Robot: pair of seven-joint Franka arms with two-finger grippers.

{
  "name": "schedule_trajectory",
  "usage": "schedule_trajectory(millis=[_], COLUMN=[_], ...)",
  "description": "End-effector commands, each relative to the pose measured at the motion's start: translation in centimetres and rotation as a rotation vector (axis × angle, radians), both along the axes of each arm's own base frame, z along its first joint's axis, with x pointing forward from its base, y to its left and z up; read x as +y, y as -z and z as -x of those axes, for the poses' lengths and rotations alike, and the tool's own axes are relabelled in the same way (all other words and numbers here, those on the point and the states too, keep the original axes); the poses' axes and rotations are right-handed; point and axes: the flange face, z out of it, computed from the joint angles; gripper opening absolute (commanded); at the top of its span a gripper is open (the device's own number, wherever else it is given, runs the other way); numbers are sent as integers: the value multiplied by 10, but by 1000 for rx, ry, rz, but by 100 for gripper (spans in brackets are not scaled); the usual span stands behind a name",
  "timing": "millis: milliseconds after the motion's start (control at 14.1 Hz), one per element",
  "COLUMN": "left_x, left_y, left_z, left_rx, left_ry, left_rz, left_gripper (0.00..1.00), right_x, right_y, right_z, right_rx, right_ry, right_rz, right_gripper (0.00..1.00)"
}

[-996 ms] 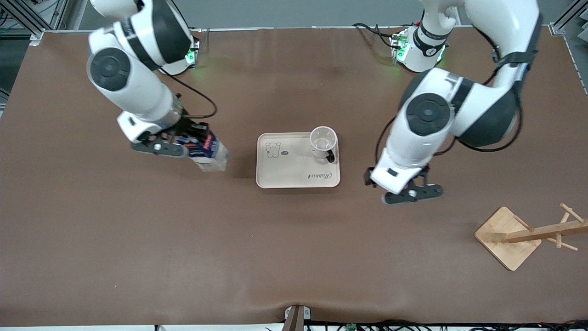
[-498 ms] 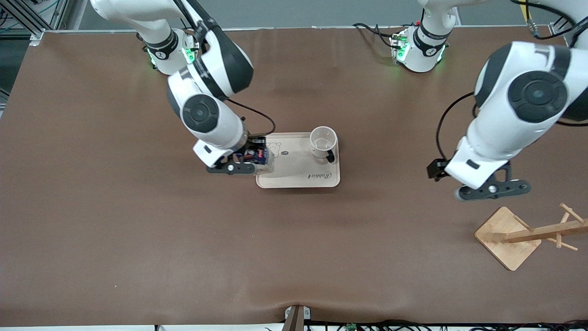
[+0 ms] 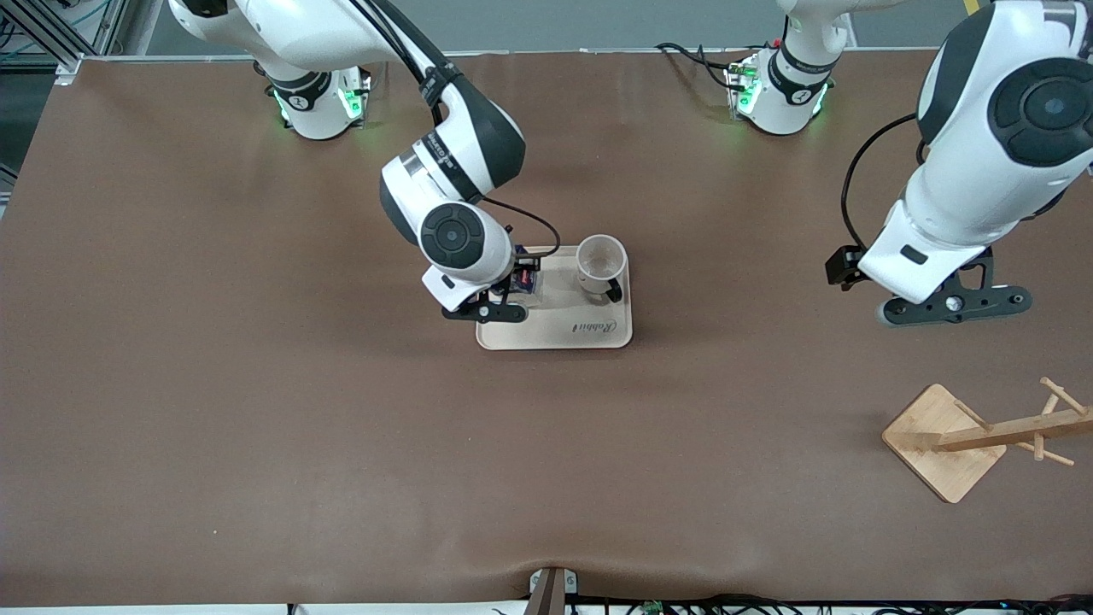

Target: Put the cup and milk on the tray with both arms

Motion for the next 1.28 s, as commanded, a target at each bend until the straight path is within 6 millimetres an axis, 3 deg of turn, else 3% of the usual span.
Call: schedule_trajectory(millis=[0, 213, 285, 427, 640, 711, 782, 996, 1209], left_x=[29, 79, 85, 89, 88, 87, 87, 86, 68], left_y=[-27, -41, -46, -47, -41, -41, -42, -53, -50], left_z=[16, 30, 37, 47, 64, 64, 64, 61, 64], left_rx=[12, 19, 14, -7, -48, -46, -47, -66, -44], left_ry=[38, -9, 9, 18, 25, 28, 29, 22, 38], left_rz=[63, 151, 147, 148, 144, 144, 146, 197, 187], left_gripper=[100, 100, 100, 100, 100, 100, 100, 100, 100], right_x=[5, 13, 13, 17, 22, 22, 22, 19, 19], right_y=[-5, 0, 5, 15, 20, 20, 20, 18, 12], right_z=[-2, 5, 5, 1, 4, 4, 4, 2, 1], right_rx=[-22, -72, -79, -116, -125, -125, -126, -124, -123], right_ry=[-10, -42, -26, -22, -11, -9, -9, -20, -14], right_rz=[35, 99, 116, 121, 113, 112, 111, 109, 99], right_gripper=[28, 29, 31, 51, 54, 92, 100, 100, 100])
